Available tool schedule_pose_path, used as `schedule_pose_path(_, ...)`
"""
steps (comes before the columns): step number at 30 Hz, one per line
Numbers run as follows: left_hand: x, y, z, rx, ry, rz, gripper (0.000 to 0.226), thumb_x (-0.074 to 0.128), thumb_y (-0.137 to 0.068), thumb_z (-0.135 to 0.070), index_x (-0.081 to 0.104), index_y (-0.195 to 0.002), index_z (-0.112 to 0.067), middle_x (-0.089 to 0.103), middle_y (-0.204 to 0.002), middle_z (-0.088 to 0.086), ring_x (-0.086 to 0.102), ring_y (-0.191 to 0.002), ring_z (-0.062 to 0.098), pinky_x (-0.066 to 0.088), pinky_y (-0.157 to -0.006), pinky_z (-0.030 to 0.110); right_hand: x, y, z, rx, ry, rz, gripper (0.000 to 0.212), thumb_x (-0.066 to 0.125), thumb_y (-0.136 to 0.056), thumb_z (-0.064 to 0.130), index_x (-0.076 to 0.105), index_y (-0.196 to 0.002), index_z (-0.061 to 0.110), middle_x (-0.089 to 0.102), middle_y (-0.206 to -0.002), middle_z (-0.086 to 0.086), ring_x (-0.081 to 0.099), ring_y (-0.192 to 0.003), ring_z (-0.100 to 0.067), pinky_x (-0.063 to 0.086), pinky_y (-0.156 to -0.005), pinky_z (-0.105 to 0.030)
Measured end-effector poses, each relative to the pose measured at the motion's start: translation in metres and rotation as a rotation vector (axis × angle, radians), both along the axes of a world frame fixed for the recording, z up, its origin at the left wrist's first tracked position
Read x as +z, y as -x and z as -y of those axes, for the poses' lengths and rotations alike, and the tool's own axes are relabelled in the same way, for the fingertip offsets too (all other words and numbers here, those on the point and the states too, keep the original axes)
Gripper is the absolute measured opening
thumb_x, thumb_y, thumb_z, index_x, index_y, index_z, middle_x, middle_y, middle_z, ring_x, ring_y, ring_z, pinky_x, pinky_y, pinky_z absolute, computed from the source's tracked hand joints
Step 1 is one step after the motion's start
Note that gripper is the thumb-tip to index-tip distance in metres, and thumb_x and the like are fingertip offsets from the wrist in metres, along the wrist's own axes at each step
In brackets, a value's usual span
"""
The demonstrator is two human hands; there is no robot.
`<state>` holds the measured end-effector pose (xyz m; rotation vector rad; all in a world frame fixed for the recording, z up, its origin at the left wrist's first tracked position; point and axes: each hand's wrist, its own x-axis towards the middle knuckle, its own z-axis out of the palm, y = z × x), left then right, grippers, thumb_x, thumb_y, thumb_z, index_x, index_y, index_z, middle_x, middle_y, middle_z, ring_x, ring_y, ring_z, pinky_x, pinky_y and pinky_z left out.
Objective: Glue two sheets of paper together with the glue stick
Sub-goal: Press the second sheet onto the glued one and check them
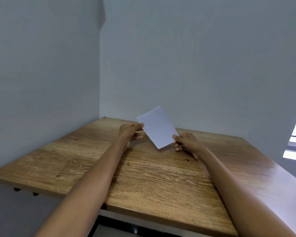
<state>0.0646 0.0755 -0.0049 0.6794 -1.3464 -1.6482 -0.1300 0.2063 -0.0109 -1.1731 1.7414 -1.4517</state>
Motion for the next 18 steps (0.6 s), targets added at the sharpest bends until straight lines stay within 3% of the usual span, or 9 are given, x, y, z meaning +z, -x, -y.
schedule_pose_path(7, -0.003, -0.010, 0.015, 0.168, -0.095, -0.038, 0.006, 0.069, -0.081, -0.005, 0.064, -0.079, -0.003, 0.067, -0.076, 0.009, 0.065, -0.042, 0.014, 0.056, -0.046, 0.022, 0.004, 0.003, -0.005, 0.043, -0.129, -0.071, 0.018, 0.056, -0.094, 0.022, 0.063, -0.093, 0.006, 0.065, -0.068, -0.001, 0.055, -0.055, -0.006, 0.049, -0.054, -0.015)
schedule_pose_path(12, -0.006, -0.007, 0.019, 0.289, -0.130, -0.061, 0.008, 0.060, -0.087, -0.008, 0.064, -0.090, -0.002, 0.066, -0.070, 0.006, 0.063, -0.042, 0.018, 0.051, -0.038, 0.019, 0.004, 0.005, -0.007, 0.026, -0.134, -0.077, 0.021, 0.056, -0.094, 0.024, 0.061, -0.078, 0.011, 0.061, -0.049, 0.009, 0.049, -0.043, -0.002, 0.044, -0.047, -0.013)
schedule_pose_path(15, -0.002, 0.003, 0.002, 0.120, -0.118, -0.033, 0.029, 0.046, -0.097, -0.033, 0.057, -0.081, -0.012, 0.059, -0.055, 0.001, 0.056, -0.044, 0.017, 0.049, -0.038, 0.023, 0.001, 0.008, -0.009, 0.002, -0.070, 0.016, 0.020, 0.055, -0.094, 0.024, 0.060, -0.081, 0.011, 0.057, -0.055, 0.004, 0.047, -0.042, -0.004, 0.044, -0.048, -0.015)
schedule_pose_path(18, 0.003, 0.021, -0.023, -0.134, 0.001, 0.091, 0.043, 0.042, -0.095, -0.049, 0.061, -0.097, -0.010, 0.067, -0.074, 0.005, 0.065, -0.062, 0.020, 0.056, -0.054, 0.032, 0.000, 0.012, -0.011, -0.006, -0.033, 0.062, 0.015, 0.054, -0.095, 0.021, 0.063, -0.090, 0.010, 0.058, -0.062, 0.002, 0.049, -0.044, -0.004, 0.046, -0.047, -0.016)
